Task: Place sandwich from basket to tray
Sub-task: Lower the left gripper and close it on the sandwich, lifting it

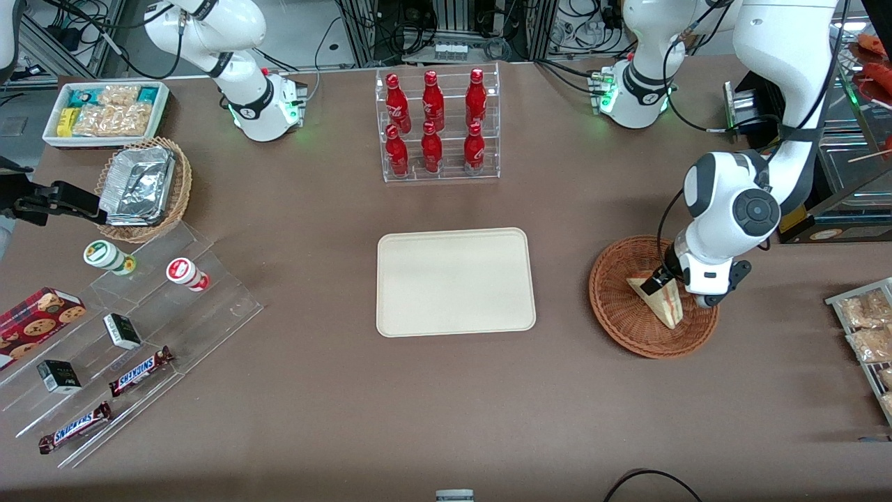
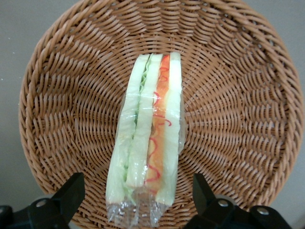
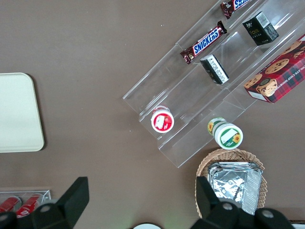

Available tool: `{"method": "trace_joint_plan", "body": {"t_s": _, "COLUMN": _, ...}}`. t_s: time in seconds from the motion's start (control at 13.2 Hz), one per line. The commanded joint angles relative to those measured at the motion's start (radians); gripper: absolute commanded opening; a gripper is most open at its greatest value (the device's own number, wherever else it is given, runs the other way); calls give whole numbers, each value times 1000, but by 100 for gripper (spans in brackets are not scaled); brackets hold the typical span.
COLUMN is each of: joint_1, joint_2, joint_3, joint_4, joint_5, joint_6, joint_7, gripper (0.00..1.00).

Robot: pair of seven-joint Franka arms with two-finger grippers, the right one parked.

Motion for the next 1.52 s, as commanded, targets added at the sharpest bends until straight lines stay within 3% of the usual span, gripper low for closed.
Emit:
{"method": "trace_joint_plan", "body": {"t_s": 0.0, "joint_1": -7, "joint_2": 26, "joint_3": 4, "joint_4": 17, "joint_5": 0, "joint_6": 24, "joint_7": -5, "gripper": 100}}
{"method": "trace_joint_plan", "body": {"t_s": 0.08, "joint_1": -7, "joint_2": 31, "joint_3": 4, "joint_4": 18, "joint_5": 0, "joint_6": 25, "joint_7": -5, "gripper": 95}}
{"method": "trace_joint_plan", "body": {"t_s": 0.15, "joint_1": -7, "joint_2": 32, "joint_3": 4, "joint_4": 23, "joint_5": 0, "joint_6": 23, "joint_7": -11, "gripper": 67}}
{"method": "trace_joint_plan", "body": {"t_s": 0.23, "joint_1": -7, "joint_2": 32, "joint_3": 4, "joint_4": 23, "joint_5": 0, "joint_6": 21, "joint_7": -7, "gripper": 25}}
{"method": "trace_joint_plan", "body": {"t_s": 0.3, "joint_1": -7, "joint_2": 32, "joint_3": 4, "joint_4": 23, "joint_5": 1, "joint_6": 20, "joint_7": -2, "gripper": 0}}
{"method": "trace_joint_plan", "body": {"t_s": 0.68, "joint_1": -6, "joint_2": 25, "joint_3": 4, "joint_4": 39, "joint_5": 1, "joint_6": 2, "joint_7": 4, "gripper": 0}}
{"method": "trace_joint_plan", "body": {"t_s": 0.99, "joint_1": -9, "joint_2": -10, "joint_3": 1, "joint_4": 200, "joint_5": -2, "joint_6": -285, "joint_7": 37, "gripper": 0}}
{"method": "trace_joint_plan", "body": {"t_s": 1.44, "joint_1": -9, "joint_2": 6, "joint_3": -177, "joint_4": 337, "joint_5": -3, "joint_6": -405, "joint_7": 25, "gripper": 0}}
